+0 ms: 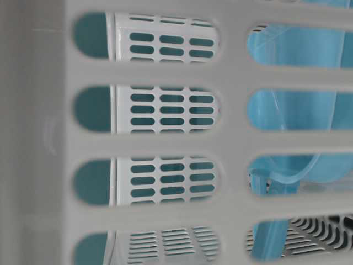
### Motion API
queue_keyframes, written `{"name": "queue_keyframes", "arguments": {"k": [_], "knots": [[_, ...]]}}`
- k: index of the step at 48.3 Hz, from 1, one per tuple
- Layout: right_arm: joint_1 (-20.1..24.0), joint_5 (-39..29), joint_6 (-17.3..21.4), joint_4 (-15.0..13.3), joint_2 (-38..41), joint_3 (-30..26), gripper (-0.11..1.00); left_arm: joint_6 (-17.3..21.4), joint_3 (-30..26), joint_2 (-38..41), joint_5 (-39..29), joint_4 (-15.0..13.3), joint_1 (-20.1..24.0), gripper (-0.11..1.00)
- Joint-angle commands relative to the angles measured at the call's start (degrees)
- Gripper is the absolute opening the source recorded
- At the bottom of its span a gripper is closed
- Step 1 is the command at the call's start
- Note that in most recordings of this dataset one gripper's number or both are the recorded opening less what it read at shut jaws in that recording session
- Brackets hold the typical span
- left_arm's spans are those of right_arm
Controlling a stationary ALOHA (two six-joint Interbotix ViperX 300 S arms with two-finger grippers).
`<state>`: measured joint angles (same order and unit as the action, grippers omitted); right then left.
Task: Pick up the dustpan from the shopping basket with the left arm.
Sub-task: 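Move the left gripper over the basket toward the blue dustpan handle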
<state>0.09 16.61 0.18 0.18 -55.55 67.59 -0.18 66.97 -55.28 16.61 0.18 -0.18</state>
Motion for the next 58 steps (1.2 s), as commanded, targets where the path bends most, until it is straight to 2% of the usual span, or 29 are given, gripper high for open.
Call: {"name": "queue_keyframes", "arguments": {"k": [1, 5, 15, 29, 37, 46, 48, 51, 55, 58], "knots": [[0.2, 0.4, 0.4, 0.1, 0.3, -1.5, 0.0, -0.9, -4.1, 0.4, -2.0, 2.4, -1.3, 0.06], [0.2, -1.0, 0.9, 1.0, -0.4, -2.0, 0.0, -1.2, -6.8, 0.8, -6.1, 2.4, -1.8, 0.0], [0.2, -10.7, 2.7, 1.1, -3.5, -4.0, 0.0, -1.3, -16.3, 5.4, -18.8, 2.4, -3.3, 0.0], [0.3, -25.8, 2.5, 1.0, -9.0, -7.8, 0.0, -0.9, -31.5, 19.2, -37.6, 2.4, -4.6, 0.0], [0.2, -28.9, 2.4, 1.0, -10.6, -8.5, 0.0, -0.3, -40.3, 27.1, -47.5, 2.4, -4.9, 0.0], [0.3, -29.4, 2.3, 0.9, -10.5, -8.5, 0.01, -0.3, -46.1, 33.3, -55.5, 2.4, -4.9, 0.0], [0.3, -29.4, 2.4, 0.9, -10.5, -8.5, 0.06, -0.4, -47.0, 34.3, -57.0, 2.4, -4.9, 0.0], [0.2, -29.5, 2.4, 0.9, -10.7, -8.5, 0.19, -0.4, -48.5, 35.9, -58.7, 2.4, -4.9, 0.0], [0.3, -29.6, 2.5, 0.9, -10.8, -8.5, 0.47, -0.4, -50.6, 38.1, -60.8, 2.5, -4.8, 0.03], [0.3, -29.6, 2.8, 1.0, -10.8, -8.5, 0.66, -0.4, -52.0, 40.1, -62.6, 2.5, -4.6, 0.16]]}}
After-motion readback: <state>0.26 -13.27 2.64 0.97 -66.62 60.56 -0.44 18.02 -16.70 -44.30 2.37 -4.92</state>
